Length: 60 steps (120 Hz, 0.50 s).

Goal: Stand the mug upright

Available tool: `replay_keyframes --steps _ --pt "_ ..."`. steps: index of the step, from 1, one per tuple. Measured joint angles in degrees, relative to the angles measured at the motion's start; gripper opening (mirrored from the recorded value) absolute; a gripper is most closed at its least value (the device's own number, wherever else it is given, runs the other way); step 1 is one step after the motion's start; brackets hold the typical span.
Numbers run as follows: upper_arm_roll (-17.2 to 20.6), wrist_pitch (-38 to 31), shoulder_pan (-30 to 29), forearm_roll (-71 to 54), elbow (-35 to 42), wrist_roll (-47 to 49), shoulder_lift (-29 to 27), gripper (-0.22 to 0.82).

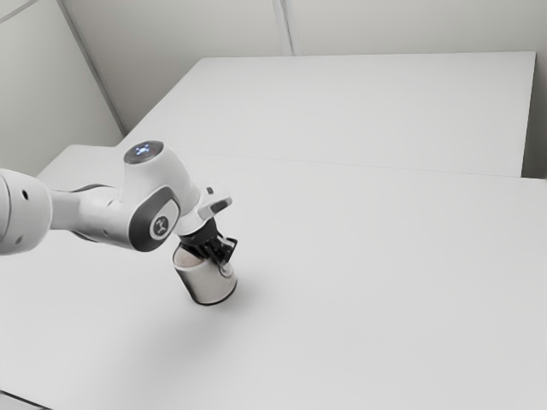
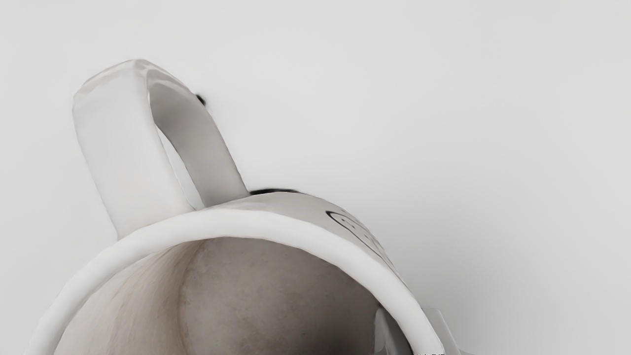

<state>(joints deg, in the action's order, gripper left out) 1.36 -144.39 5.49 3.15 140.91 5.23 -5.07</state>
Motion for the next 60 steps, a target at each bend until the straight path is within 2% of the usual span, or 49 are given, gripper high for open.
replay_keyframes --steps 11,20,60 --pt "0.01 0.09 -0.01 0.13 0.0 0.26 0.18 -0.16" --pt "0.01 0.21 0.02 0.58 0.0 0.19 0.17 -0.11" --pt "0.07 0.75 0.14 1.5 -0.18 -0.46 -0.86 0.35"
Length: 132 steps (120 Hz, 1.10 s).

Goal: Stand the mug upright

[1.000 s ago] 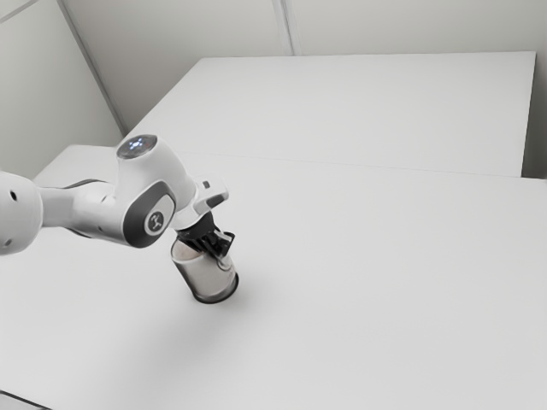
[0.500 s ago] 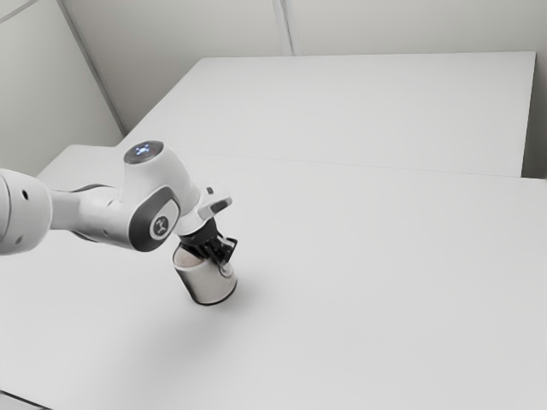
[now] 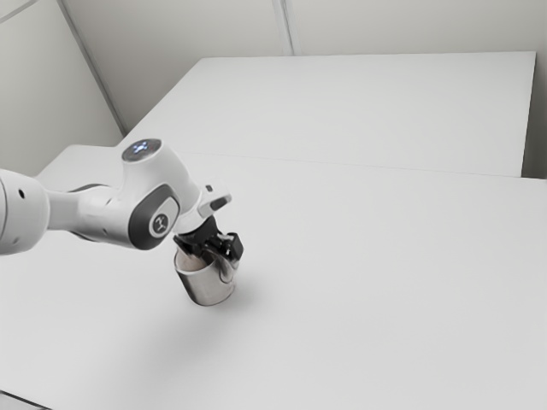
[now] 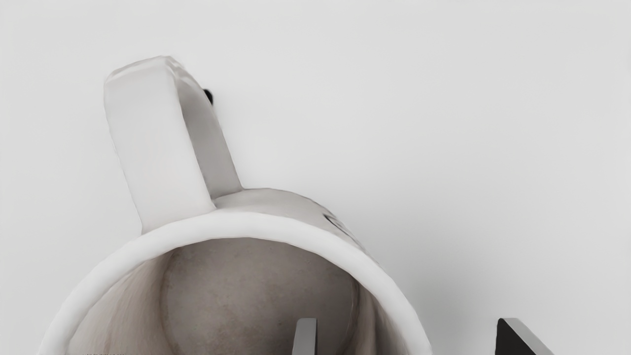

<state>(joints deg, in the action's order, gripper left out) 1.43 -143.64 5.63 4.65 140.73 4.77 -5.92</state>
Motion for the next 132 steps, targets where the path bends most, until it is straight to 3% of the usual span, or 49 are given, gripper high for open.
replay_keyframes --steps 18,42,95,132 --pt "-0.02 1.75 -0.17 0.12 -0.83 -0.29 -2.07 0.47" --pt "-0.01 7.75 -0.9 1.25 -5.01 -0.62 -2.87 0.54" --pt "0.07 27.7 -1.07 2.01 -24.91 -0.81 0.71 0.58" --pt "1.78 35.81 -3.07 1.88 -34.81 -0.89 3.32 0.58"
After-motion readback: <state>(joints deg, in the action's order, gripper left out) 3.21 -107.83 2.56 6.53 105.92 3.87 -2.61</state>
